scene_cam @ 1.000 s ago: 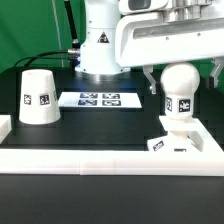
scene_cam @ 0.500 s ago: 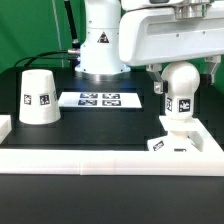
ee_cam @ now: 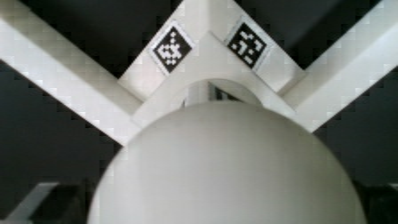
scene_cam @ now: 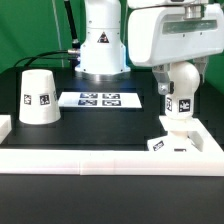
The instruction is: Assemble lamp
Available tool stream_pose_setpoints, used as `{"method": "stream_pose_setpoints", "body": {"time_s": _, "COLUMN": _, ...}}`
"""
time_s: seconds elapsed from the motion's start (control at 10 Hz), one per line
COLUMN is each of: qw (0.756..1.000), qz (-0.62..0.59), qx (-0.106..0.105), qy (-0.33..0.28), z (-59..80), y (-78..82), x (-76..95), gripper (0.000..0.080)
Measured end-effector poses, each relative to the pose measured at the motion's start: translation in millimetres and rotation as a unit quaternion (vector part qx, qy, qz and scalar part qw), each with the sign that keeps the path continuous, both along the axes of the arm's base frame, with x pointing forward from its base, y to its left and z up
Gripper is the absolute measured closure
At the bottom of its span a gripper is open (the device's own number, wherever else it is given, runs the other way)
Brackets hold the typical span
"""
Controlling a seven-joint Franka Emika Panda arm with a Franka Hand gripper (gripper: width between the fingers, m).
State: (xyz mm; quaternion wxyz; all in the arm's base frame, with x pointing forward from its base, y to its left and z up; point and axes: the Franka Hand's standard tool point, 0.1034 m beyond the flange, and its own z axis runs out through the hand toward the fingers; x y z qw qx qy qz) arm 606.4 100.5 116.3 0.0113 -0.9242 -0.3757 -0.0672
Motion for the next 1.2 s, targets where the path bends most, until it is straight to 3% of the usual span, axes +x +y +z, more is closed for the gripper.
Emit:
{"method": "stream_pose_setpoints", "body": {"time_s": 0.3, "qw": 0.996, "qz": 0.085, "qx": -0.016, "qy": -0.002, "z": 1.0, "y": -2.5, "x": 3.9, "gripper": 0.0101}}
{"method": "stream_pose_setpoints", "body": {"time_s": 0.4, "qw": 0.996, "qz": 0.083, "qx": -0.015, "qy": -0.002, "z": 0.5, "y": -2.8, "x": 3.6, "gripper": 0.0214}}
{"method": "stream_pose_setpoints", "body": {"time_s": 0.8, "qw": 0.998, "qz": 0.063, "qx": -0.013, "qy": -0.001, "z": 0.5, "y": -3.2, "x": 3.7, "gripper": 0.0223}}
{"method": "stream_pose_setpoints", "body": {"time_s": 1.2, "qw": 0.992, "qz": -0.122, "qx": 0.009, "qy": 0.010, "z": 1.3, "y": 0.8, "x": 4.5, "gripper": 0.0222}}
